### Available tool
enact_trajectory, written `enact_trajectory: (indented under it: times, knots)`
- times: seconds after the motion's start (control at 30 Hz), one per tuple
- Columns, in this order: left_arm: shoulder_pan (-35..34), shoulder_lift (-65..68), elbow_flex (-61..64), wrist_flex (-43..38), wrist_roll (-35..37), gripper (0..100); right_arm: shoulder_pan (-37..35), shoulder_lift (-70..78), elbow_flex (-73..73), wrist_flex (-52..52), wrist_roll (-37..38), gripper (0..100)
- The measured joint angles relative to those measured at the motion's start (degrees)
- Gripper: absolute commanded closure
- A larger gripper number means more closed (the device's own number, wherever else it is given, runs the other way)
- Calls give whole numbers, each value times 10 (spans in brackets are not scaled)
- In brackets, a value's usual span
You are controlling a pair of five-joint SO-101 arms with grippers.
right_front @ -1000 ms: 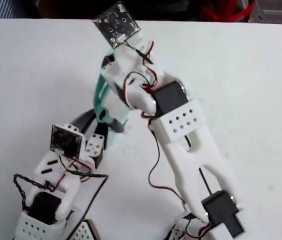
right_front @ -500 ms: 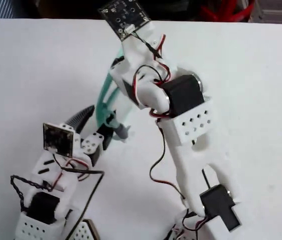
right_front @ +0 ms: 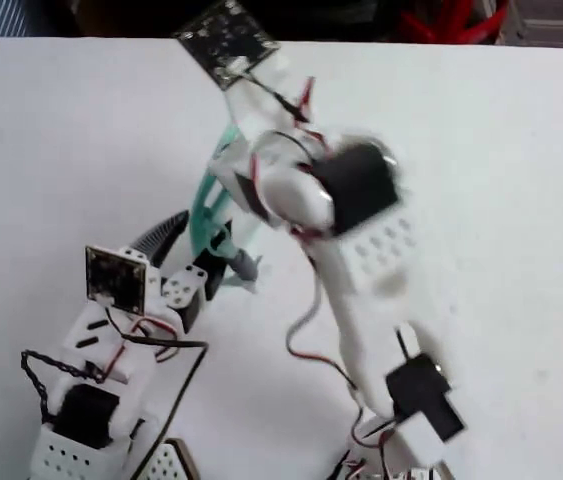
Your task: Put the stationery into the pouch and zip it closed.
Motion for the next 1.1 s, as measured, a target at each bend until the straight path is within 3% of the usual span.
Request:
enact_trajectory:
  times: [0.17,0.3,0.4,0.53,0.73,1.1]
  knots:
    - [0,0,0,0,0,805,-11,-71,43,6,86,781]
    - [0,0,0,0,0,805,-44,-140,164,6,195,793]
    - [0,0,0,0,0,805,-62,-204,254,6,224,815]
    - [0,0,0,0,0,805,-93,-280,341,6,226,797]
    - [0,0,0,0,0,805,-156,-325,422,6,143,765]
    - [0,0,0,0,0,806,-134,-309,490,-83,111,767]
